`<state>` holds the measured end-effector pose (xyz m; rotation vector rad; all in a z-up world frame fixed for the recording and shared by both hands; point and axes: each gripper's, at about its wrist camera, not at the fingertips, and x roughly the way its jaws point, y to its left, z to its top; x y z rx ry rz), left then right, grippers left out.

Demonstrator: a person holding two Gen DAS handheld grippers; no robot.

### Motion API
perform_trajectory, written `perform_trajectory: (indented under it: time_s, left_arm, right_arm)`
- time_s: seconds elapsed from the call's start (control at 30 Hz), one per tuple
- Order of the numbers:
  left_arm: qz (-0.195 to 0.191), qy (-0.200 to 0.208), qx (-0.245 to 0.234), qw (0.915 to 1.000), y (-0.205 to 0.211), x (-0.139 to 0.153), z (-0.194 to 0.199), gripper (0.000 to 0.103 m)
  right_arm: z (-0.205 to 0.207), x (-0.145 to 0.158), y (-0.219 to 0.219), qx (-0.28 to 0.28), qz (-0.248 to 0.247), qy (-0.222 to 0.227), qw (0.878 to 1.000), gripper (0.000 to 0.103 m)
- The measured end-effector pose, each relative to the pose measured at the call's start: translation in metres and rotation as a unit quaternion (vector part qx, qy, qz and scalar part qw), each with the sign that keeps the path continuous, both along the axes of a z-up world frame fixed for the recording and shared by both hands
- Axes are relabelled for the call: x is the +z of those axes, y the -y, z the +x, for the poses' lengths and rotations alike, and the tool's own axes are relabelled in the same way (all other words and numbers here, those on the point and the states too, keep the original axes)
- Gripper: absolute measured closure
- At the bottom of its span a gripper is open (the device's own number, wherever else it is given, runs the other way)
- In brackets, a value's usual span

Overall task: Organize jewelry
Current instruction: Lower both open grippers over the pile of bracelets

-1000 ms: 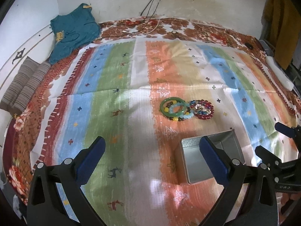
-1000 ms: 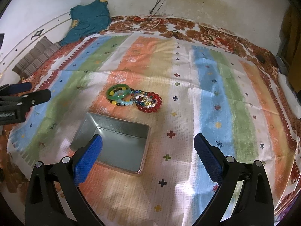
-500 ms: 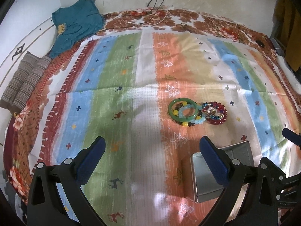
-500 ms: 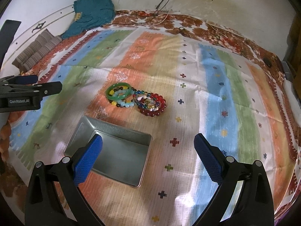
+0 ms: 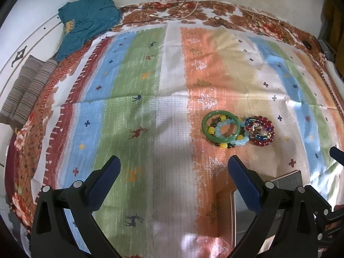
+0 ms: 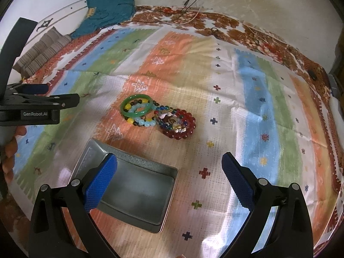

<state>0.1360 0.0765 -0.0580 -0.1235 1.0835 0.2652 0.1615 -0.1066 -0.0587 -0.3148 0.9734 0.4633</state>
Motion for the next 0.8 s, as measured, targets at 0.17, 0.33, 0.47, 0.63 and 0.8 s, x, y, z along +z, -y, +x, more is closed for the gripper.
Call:
perform_trajectory:
  time_s: [0.17,0.33,0.47,0.63,0.8]
  left_arm:
    - [0.001,-0.008,0.001,1.0,-0.002,-0.007,0.009,0.006]
    - [-0.002,-0.015,0.0,0.9999,-0.004,-0.014,0.019,0.006]
    - [0.003,-0.022,0.006,0.9997,-0.007,-0.022,0.026,0.006]
    - [-0.004,-0.027,0.005,0.9996,-0.011,-0.028,0.034,0.006]
    - [-0.005,-0.033,0.001,0.9994,-0.012,-0.034,0.043,0.006]
  right_arm:
    - [0.008,-0.005,-0.004,0.003,-0.004,-0.007,1.0,0.004]
    - [0.017,-0.011,-0.009,0.008,-0.01,-0.011,1.0,0.004]
    - [0.022,-0.014,-0.018,0.017,-0.021,-0.009,1.0,0.004]
    - [0.028,-0.018,-0.025,0.025,-0.022,-0.018,0.999,0.004]
    - [0.035,-0.024,-0.028,0.027,-0.021,-0.032,0.999,0.004]
